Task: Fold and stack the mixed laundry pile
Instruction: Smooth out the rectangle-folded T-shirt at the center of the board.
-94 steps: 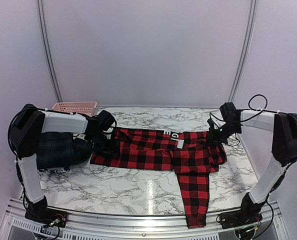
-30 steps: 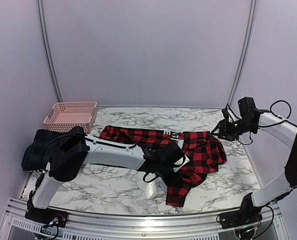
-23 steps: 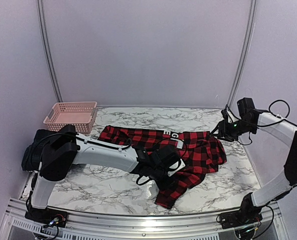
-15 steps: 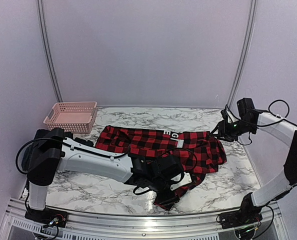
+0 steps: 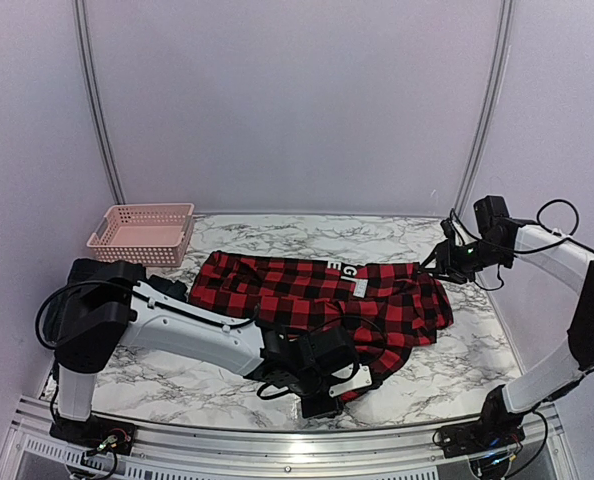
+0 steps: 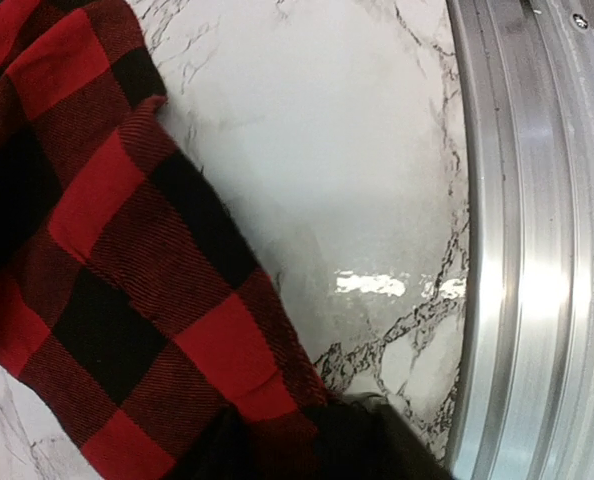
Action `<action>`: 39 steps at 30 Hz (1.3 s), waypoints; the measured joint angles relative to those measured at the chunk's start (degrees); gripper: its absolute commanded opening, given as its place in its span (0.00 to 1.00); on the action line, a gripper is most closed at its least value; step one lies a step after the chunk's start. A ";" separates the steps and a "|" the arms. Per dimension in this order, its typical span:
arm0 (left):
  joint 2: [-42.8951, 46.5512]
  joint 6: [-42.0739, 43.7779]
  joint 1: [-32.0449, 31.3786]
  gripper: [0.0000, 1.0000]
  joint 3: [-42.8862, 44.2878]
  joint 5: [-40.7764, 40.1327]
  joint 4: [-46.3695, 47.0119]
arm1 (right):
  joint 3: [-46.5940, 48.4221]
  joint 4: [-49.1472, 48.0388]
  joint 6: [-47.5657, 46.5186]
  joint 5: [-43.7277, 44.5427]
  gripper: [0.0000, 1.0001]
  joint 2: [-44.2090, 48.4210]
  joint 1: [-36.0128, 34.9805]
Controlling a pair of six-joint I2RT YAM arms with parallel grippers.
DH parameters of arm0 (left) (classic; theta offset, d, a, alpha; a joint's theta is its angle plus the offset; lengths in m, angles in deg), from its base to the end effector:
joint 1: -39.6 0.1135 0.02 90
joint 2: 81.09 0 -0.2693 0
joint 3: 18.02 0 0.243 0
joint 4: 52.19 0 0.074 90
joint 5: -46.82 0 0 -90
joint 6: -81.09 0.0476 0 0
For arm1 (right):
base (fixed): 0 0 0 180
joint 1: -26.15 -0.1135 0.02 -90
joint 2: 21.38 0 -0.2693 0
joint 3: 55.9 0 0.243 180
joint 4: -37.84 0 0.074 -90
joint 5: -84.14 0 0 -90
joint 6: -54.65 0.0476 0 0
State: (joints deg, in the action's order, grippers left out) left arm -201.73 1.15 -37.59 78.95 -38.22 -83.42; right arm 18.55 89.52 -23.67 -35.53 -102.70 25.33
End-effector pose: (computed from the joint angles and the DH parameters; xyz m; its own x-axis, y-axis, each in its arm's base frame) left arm 0.0957 -0.4393 0.1483 -0.0070 0.8156 -0.5785 0.9991 0.0304 0.0308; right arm 0.2804 0.0276 0.2522 -0.8901 0.1632 -0.4255 -0.0924 0.8497 0.5192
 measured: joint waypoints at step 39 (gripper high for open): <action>-15.21 22.80 25.55 0.00 50.77 -32.26 12.50 | -13.53 -14.25 8.37 -8.31 0.32 9.22 -9.44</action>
State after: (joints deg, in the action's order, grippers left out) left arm -216.94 23.95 -12.04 129.72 -70.49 -70.92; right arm 5.03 75.27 -15.30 -43.83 -93.48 15.89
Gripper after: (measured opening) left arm 0.039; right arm 0.336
